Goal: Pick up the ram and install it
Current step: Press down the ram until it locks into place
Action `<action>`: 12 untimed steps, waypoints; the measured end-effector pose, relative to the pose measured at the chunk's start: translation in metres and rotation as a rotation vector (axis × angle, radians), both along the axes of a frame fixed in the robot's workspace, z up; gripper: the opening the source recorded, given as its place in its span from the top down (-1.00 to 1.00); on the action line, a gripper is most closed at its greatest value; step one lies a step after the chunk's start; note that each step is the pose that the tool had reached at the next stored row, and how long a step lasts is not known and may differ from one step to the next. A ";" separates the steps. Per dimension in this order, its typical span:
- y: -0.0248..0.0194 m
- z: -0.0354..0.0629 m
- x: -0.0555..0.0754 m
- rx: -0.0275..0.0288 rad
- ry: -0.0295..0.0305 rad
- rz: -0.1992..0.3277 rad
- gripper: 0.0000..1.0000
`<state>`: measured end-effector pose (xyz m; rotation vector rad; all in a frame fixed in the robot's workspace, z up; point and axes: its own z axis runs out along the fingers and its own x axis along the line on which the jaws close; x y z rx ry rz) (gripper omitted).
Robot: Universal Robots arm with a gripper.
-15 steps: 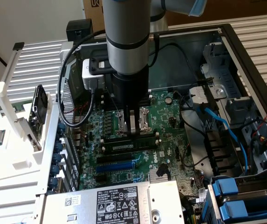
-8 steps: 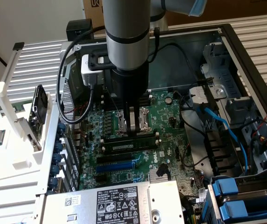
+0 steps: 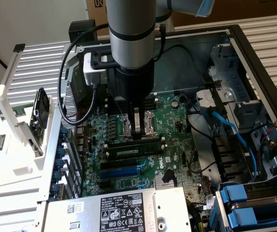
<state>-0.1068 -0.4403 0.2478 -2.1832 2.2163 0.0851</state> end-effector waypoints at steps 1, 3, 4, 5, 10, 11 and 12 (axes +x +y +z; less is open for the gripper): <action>0.0000 0.0004 0.000 0.0001 -0.0001 0.000 0.79; 0.0000 0.0004 0.000 0.0002 -0.0001 0.000 0.79; 0.0000 0.0004 0.000 0.0003 -0.0001 0.000 0.79; 0.0000 0.0004 0.000 0.0002 -0.0001 0.000 0.79; 0.0000 0.0005 0.000 0.0001 -0.0001 -0.021 0.79; 0.0000 0.0005 0.000 0.0000 0.0000 -0.036 0.79; 0.0000 0.0005 0.000 0.0001 0.0000 -0.050 0.79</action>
